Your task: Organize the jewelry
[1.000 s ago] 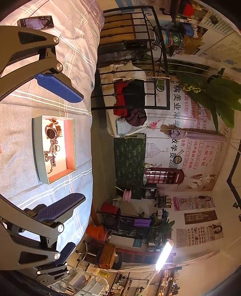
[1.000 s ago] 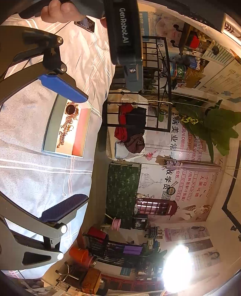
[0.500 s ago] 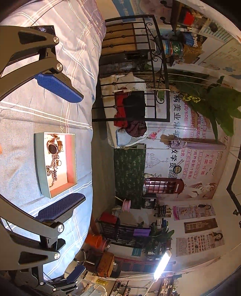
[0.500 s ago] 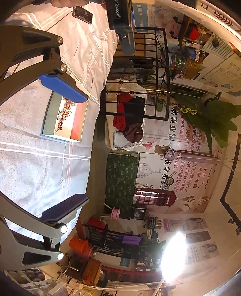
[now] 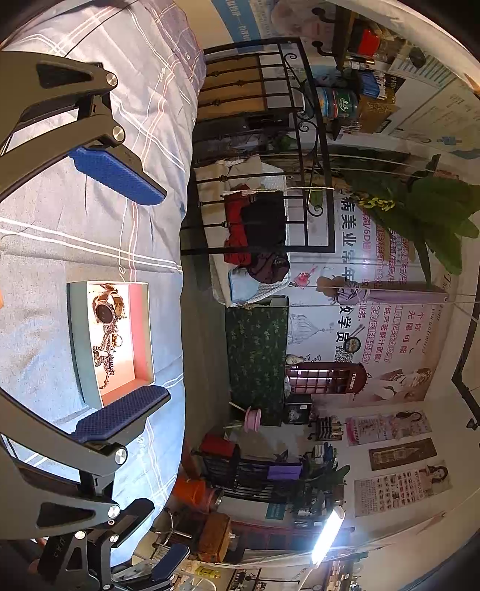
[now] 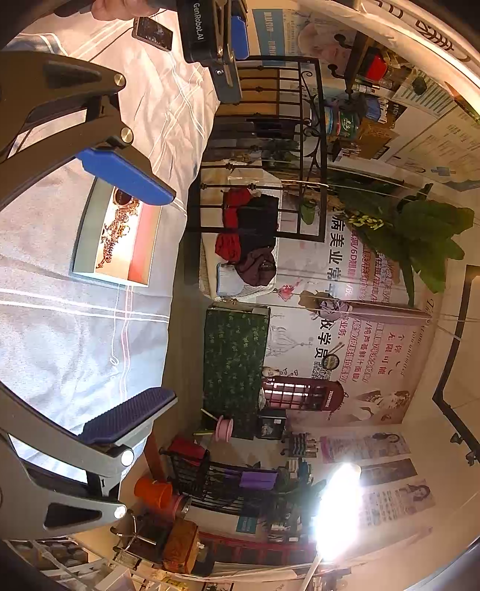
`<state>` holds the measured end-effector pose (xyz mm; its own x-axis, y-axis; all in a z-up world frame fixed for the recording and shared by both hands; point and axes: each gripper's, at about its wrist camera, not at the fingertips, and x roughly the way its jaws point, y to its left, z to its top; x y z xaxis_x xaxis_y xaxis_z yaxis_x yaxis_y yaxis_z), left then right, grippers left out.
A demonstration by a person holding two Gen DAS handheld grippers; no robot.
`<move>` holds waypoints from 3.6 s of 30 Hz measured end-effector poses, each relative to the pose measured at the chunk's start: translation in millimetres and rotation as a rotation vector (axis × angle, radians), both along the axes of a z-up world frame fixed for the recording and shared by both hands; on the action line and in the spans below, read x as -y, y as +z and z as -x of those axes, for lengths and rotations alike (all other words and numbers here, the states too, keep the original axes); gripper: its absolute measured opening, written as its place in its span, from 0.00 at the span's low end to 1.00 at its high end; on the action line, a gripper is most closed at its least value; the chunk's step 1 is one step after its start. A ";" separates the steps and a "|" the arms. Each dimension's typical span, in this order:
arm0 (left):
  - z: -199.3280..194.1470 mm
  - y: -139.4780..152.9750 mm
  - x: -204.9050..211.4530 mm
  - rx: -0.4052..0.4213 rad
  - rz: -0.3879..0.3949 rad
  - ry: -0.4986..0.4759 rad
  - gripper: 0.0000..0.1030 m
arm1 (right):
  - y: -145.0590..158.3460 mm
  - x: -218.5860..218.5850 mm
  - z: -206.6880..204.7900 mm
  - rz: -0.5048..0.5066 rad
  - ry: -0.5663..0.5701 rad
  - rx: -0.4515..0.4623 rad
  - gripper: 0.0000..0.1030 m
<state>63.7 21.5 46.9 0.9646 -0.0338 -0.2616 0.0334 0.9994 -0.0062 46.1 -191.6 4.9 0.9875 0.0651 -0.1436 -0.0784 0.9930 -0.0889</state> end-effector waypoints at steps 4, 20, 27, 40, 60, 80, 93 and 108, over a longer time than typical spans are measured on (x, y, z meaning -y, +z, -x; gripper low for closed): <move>-1.8 -1.5 -3.0 -0.006 0.017 0.008 0.94 | -2.1 -1.8 -3.5 0.010 0.000 -0.011 0.94; -4.6 -0.4 -2.1 -0.011 0.009 0.044 0.94 | 3.0 2.4 -3.0 -0.005 0.007 0.009 0.94; 2.4 1.0 -3.5 -0.007 0.008 0.028 0.94 | 11.6 3.4 6.2 -0.004 0.012 0.046 0.94; 7.3 -0.8 -3.1 -0.009 -0.034 0.027 0.94 | 15.1 0.7 11.9 0.023 0.021 0.035 0.94; 6.5 -3.4 1.0 -0.006 -0.043 0.007 0.94 | 7.9 -1.8 3.9 0.041 0.052 0.002 0.94; -0.8 -6.9 10.6 -0.029 -0.080 0.004 0.94 | -0.3 -3.2 -4.5 0.038 0.057 -0.029 0.95; -7.4 -13.4 12.1 -0.058 -0.078 0.002 0.94 | -5.9 -5.2 -11.0 0.039 0.057 -0.057 0.95; -20.1 -21.1 6.8 -0.104 -0.071 -0.008 0.94 | -12.8 -8.7 -26.0 0.045 0.064 -0.114 0.95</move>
<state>83.8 14.8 25.8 0.9318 -0.0194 -0.3623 0.0445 0.9971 0.0610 72.1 -182.9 -7.9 0.9586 0.1181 -0.2590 -0.1534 0.9808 -0.1205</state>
